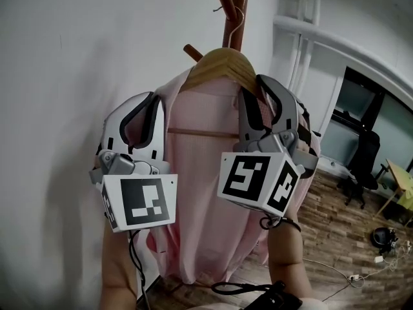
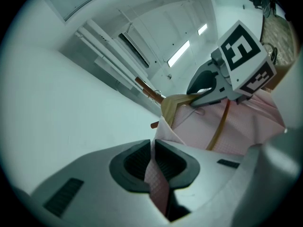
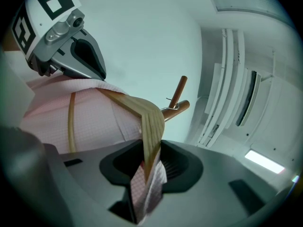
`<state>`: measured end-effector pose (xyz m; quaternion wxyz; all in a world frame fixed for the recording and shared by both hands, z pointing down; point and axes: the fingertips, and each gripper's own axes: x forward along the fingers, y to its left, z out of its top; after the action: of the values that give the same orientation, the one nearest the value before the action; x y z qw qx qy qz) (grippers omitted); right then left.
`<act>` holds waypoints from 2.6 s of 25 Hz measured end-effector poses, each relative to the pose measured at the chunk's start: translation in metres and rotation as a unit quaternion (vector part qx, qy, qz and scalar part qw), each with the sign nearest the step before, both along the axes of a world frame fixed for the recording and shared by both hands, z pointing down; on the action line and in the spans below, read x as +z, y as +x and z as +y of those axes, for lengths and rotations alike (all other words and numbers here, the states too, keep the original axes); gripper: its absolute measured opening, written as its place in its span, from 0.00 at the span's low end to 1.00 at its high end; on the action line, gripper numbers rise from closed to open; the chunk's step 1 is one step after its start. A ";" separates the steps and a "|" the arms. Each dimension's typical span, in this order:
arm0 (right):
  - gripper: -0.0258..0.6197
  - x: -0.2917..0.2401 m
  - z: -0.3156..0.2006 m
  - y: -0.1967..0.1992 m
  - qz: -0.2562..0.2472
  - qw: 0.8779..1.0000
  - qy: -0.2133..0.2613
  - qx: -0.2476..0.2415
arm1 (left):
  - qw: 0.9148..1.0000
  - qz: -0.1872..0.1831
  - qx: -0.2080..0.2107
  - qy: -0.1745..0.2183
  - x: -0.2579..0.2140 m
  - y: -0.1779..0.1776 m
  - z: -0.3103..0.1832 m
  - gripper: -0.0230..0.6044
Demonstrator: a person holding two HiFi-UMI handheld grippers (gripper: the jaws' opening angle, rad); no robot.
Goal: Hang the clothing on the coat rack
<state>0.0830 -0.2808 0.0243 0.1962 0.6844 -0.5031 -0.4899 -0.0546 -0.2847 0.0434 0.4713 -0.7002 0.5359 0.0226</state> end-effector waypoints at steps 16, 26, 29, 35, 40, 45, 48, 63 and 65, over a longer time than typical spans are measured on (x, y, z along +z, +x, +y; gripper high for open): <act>0.24 0.005 0.015 -0.012 0.025 0.998 0.052 0.038 | 1.000 0.009 0.017 0.018 0.005 -0.012 0.011 0.11; 0.24 0.010 0.034 -0.004 0.025 0.994 0.095 0.055 | 0.999 0.018 0.040 0.013 0.012 -0.005 0.024 0.11; 0.22 0.023 0.041 -0.005 0.024 0.995 0.091 0.043 | 0.999 0.015 0.038 0.006 0.022 -0.002 0.030 0.11; 0.14 0.041 0.036 -0.003 0.004 0.996 0.086 0.032 | 0.999 0.022 0.042 -0.010 0.042 -0.003 0.031 0.11; 0.09 0.048 0.038 -0.002 -0.022 0.995 0.099 0.020 | 0.997 0.045 0.060 -0.031 0.050 -0.004 0.032 0.09; 0.07 0.056 0.056 -0.006 -0.005 0.994 0.113 0.004 | 0.994 0.069 0.080 -0.026 0.064 0.004 0.043 0.06; 0.07 0.062 0.069 -0.008 -0.006 0.992 0.123 -0.009 | 0.993 0.071 0.089 -0.023 0.072 0.010 0.052 0.06; 0.07 0.090 0.070 -0.013 -0.024 0.991 0.128 -0.038 | 0.990 0.088 0.097 -0.050 0.101 0.010 0.037 0.06; 0.07 0.088 0.072 -0.015 -0.021 0.990 0.134 -0.039 | 0.989 0.097 0.099 -0.051 0.100 0.008 0.036 0.06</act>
<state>0.0681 -0.2087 0.1124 0.0726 0.6948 -0.4630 -0.5455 -0.0466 -0.2488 0.1436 0.3756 -0.7673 0.5080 0.1096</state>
